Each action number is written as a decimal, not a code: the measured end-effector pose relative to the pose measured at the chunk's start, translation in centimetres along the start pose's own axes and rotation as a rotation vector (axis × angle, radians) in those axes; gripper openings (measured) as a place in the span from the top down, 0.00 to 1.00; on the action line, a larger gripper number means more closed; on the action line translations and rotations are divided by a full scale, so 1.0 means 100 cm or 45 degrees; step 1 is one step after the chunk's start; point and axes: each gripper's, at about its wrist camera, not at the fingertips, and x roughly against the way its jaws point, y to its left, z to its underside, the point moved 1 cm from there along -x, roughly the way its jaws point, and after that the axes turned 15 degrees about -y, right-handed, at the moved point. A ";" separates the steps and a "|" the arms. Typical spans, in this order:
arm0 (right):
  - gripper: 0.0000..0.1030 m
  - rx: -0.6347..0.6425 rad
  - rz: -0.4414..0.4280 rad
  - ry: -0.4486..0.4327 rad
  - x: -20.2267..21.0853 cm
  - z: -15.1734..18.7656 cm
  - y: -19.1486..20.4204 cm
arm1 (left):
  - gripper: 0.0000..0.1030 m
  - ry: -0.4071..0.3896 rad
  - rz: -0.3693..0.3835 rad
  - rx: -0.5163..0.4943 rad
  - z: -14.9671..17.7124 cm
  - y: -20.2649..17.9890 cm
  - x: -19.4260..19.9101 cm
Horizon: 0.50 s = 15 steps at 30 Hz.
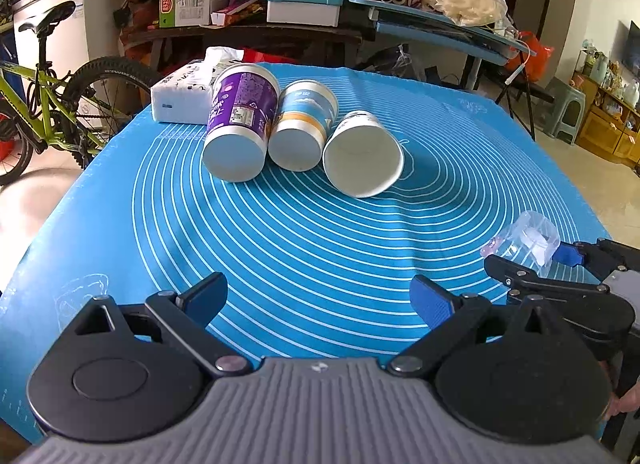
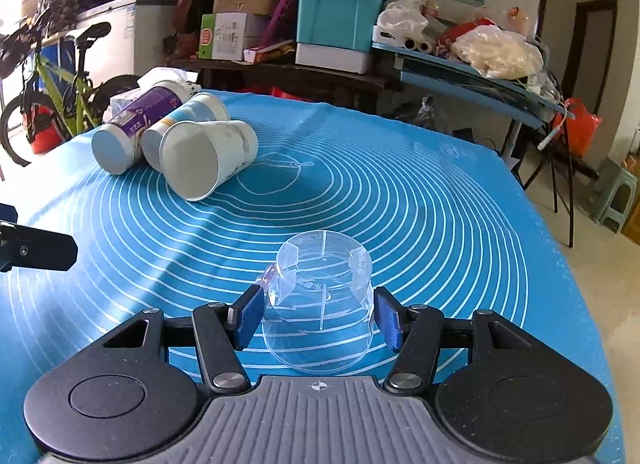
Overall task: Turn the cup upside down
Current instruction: 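Lift the cup with the right gripper and rotate it rim-down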
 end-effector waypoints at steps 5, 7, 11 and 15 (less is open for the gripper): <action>0.43 0.023 0.011 -0.006 0.003 0.000 0.004 | 0.06 0.000 0.002 -0.002 0.001 -0.002 0.001; 0.38 0.026 0.013 -0.004 0.004 0.000 0.005 | 0.06 0.001 0.002 0.000 0.001 -0.002 0.001; 0.33 0.056 0.011 -0.008 0.006 0.002 0.009 | 0.06 0.001 0.001 -0.002 0.001 -0.003 0.002; 0.25 0.072 -0.005 -0.014 0.010 0.001 0.012 | 0.06 0.001 0.004 0.003 0.000 -0.003 0.002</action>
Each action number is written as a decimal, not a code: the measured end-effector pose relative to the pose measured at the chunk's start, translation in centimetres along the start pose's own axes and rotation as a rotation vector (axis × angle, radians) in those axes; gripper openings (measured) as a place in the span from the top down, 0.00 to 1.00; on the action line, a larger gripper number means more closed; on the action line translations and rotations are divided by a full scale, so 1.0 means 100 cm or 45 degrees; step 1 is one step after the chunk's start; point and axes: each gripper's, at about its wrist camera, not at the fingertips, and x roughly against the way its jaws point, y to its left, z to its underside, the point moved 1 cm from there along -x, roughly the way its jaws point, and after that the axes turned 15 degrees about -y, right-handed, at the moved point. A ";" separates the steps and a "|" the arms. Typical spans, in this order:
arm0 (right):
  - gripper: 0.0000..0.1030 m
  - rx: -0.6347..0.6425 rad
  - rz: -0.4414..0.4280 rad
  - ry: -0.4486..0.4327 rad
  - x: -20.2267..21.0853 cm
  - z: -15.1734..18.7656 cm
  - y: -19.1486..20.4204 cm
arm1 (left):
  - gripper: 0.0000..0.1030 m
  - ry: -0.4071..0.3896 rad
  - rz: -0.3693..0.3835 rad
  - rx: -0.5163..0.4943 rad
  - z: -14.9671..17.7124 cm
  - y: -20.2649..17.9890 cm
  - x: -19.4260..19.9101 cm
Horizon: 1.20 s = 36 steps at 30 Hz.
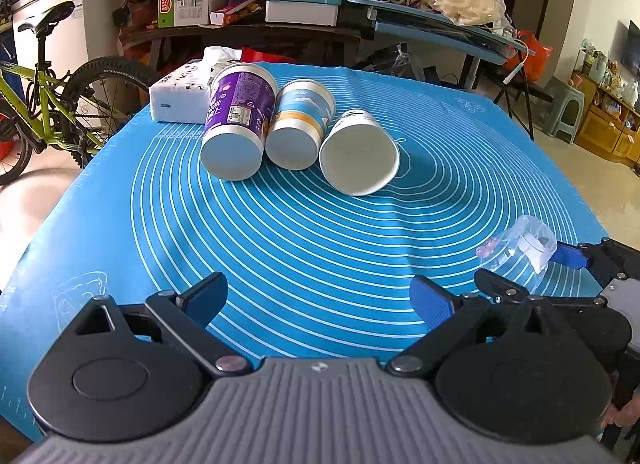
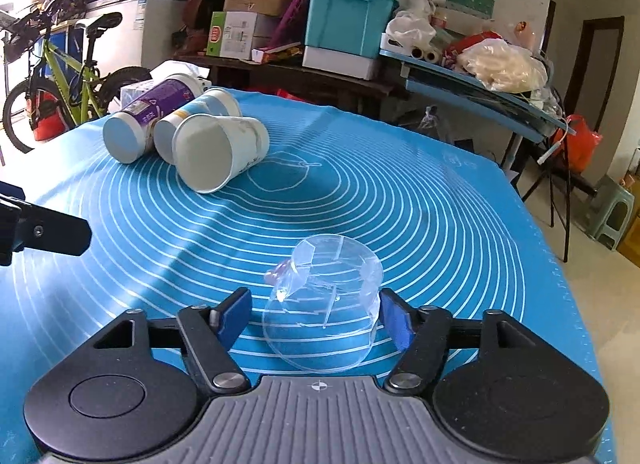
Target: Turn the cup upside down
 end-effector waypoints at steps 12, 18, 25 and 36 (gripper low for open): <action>0.05 -0.110 0.018 0.021 0.018 -0.005 -0.008 | 0.06 -0.012 0.030 -0.017 -0.002 -0.005 0.007; 0.04 -0.159 0.078 0.040 0.039 -0.009 -0.014 | 0.06 -0.023 0.057 -0.030 -0.003 -0.009 0.013; 0.04 -0.173 0.108 0.022 0.070 -0.018 -0.015 | 0.06 -0.029 0.069 -0.053 0.000 -0.014 0.021; 0.04 -0.201 0.121 -0.008 0.111 -0.029 -0.014 | 0.06 -0.025 0.099 -0.132 0.011 -0.027 0.043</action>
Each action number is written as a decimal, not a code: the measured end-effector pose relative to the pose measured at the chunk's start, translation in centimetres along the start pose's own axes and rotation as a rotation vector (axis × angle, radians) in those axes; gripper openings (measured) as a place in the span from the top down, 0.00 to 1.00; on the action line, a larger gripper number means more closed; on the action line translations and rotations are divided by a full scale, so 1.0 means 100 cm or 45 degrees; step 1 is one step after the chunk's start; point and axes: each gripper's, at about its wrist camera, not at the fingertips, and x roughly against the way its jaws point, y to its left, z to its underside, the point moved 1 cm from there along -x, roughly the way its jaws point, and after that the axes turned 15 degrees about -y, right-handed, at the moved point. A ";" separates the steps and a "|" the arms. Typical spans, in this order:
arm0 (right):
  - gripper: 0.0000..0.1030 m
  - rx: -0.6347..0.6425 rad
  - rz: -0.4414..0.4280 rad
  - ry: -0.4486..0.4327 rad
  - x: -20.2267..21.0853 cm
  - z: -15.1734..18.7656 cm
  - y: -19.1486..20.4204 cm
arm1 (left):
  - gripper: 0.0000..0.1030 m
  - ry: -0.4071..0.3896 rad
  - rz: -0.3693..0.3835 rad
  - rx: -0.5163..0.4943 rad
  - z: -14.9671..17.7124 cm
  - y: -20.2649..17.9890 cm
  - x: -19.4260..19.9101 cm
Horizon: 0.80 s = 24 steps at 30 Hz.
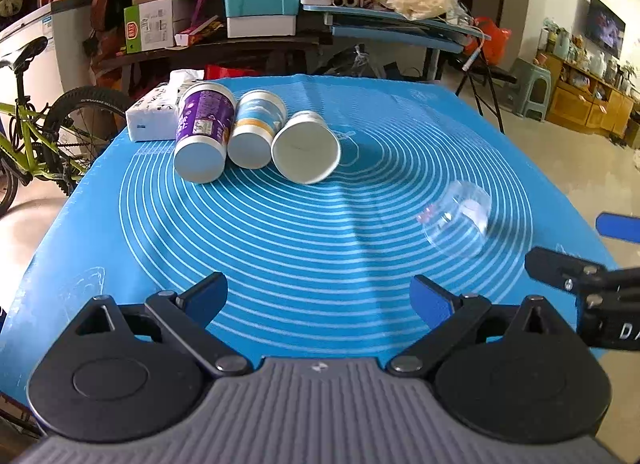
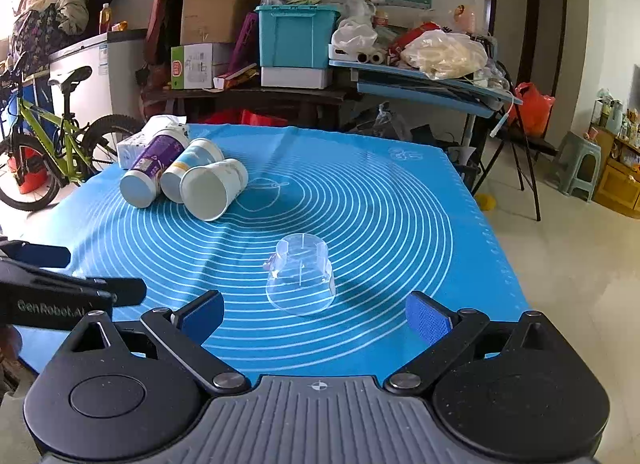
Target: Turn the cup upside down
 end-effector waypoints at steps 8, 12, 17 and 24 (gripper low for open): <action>0.04 0.014 -0.012 0.001 0.018 0.001 0.001 | 0.06 0.002 0.003 -0.033 0.005 -0.006 0.014; 0.04 0.007 -0.020 0.006 0.022 0.003 0.000 | 0.06 0.002 -0.002 -0.041 0.007 -0.007 0.019; 0.04 -0.001 -0.025 0.013 0.025 0.004 -0.001 | 0.06 0.000 -0.011 -0.043 0.008 -0.006 0.023; 0.04 0.018 -0.017 0.025 0.029 0.007 -0.001 | 0.06 -0.008 -0.019 -0.046 0.007 -0.006 0.027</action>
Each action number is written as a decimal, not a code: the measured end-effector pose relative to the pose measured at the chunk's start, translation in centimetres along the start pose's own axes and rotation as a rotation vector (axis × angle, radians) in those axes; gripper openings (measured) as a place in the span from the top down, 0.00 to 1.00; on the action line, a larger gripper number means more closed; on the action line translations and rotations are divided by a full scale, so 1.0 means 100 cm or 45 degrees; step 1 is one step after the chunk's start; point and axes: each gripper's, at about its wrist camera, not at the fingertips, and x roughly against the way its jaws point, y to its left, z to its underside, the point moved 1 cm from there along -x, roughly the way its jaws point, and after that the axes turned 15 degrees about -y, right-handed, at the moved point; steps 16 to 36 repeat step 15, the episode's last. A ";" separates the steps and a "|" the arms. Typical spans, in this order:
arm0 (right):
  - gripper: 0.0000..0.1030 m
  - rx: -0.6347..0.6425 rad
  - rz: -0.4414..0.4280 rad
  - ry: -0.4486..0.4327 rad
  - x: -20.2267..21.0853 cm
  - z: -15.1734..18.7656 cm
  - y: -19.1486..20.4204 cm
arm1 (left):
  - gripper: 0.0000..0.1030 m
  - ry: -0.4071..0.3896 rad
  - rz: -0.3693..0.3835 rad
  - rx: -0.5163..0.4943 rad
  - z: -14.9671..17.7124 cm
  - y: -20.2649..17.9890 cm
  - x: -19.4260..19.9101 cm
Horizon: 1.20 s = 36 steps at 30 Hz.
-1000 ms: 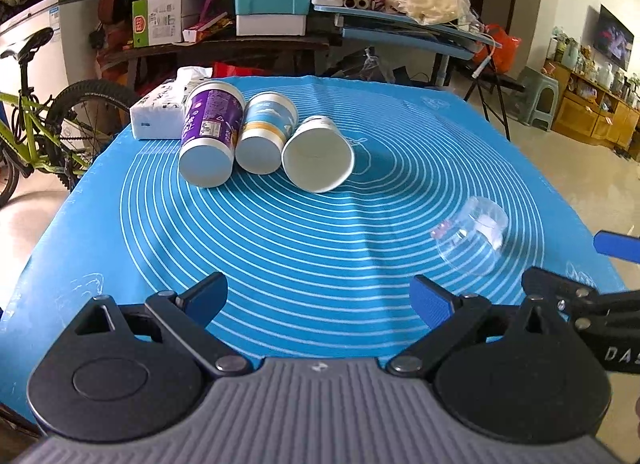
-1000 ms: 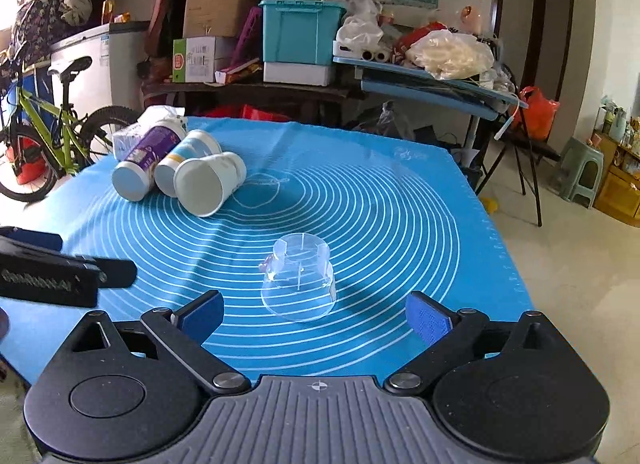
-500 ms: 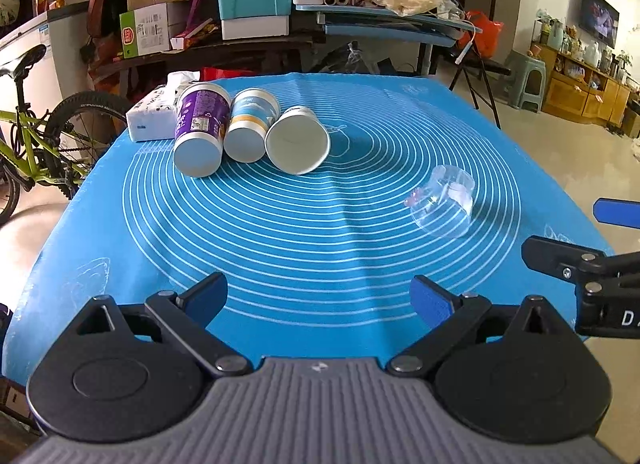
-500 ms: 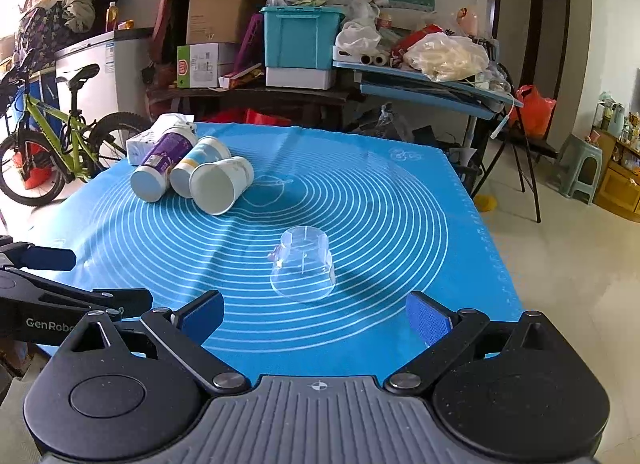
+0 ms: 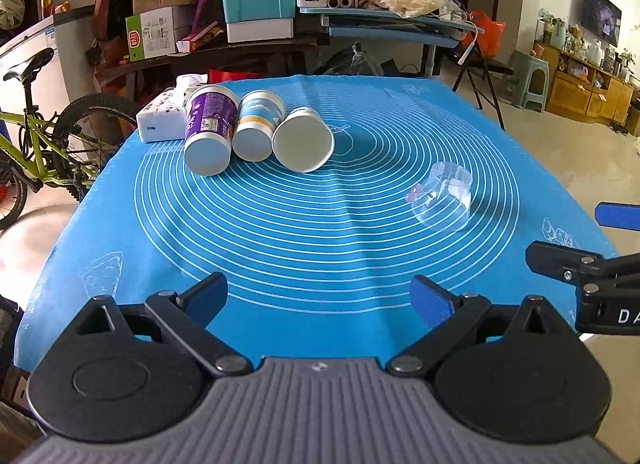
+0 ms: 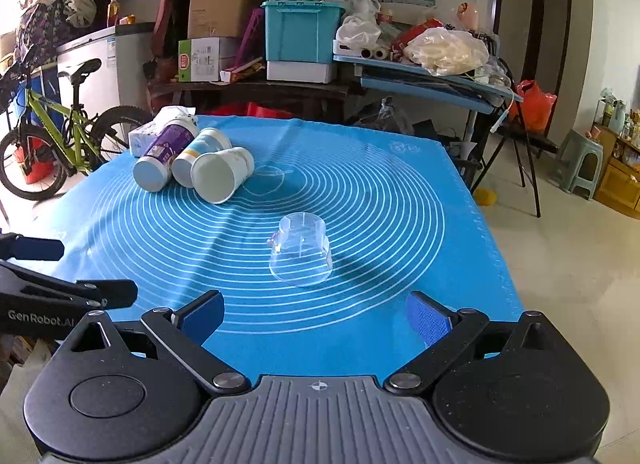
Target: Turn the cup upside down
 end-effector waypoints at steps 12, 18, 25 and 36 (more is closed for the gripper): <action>0.04 -0.001 -0.008 -0.007 0.003 -0.002 -0.003 | 0.06 -0.001 -0.006 -0.004 0.000 0.001 0.002; 0.04 -0.005 -0.010 -0.007 0.003 -0.002 -0.003 | 0.06 -0.001 -0.008 -0.005 0.000 0.002 0.002; 0.04 -0.005 -0.010 -0.007 0.003 -0.002 -0.003 | 0.06 -0.001 -0.008 -0.005 0.000 0.002 0.002; 0.04 -0.005 -0.010 -0.007 0.003 -0.002 -0.003 | 0.06 -0.001 -0.008 -0.005 0.000 0.002 0.002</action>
